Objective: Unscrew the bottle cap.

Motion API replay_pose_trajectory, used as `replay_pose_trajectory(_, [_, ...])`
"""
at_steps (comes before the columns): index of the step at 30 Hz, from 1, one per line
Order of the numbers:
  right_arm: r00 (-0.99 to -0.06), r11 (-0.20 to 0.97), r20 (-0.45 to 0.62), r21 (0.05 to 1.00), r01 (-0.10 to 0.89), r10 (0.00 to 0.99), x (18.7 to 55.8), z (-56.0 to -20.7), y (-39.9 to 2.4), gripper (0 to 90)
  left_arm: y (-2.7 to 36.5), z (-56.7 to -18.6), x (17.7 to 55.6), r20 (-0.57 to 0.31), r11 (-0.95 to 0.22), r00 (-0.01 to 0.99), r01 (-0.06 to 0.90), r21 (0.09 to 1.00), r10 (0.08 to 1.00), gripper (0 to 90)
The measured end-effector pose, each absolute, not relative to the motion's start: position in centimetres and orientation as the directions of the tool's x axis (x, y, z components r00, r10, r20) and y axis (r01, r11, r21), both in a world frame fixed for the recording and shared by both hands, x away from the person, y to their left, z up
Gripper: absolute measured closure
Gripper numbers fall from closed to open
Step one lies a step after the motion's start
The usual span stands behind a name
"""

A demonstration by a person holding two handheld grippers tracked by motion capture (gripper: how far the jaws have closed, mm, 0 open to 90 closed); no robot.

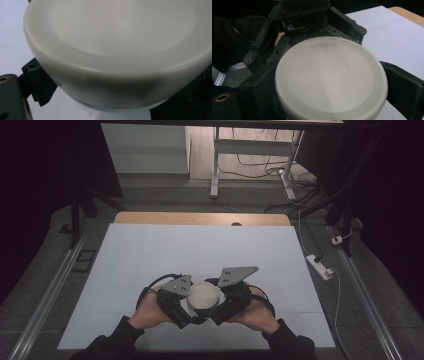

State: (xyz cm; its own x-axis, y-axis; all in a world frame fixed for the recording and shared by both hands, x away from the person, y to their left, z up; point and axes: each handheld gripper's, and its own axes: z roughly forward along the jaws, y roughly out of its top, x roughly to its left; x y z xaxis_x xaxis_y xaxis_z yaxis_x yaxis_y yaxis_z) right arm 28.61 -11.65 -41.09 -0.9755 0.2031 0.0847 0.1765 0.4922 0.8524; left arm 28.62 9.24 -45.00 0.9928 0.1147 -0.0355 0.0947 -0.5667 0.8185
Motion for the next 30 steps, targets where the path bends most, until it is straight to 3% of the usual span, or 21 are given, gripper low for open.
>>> replay_pose_trajectory(30, [-0.945,0.444,0.021,0.879,0.172,0.325,27.8,-40.3,-13.6,7.1,11.0,-45.7,30.6,-0.037,-0.558,0.958,0.197,0.806,0.285,7.5])
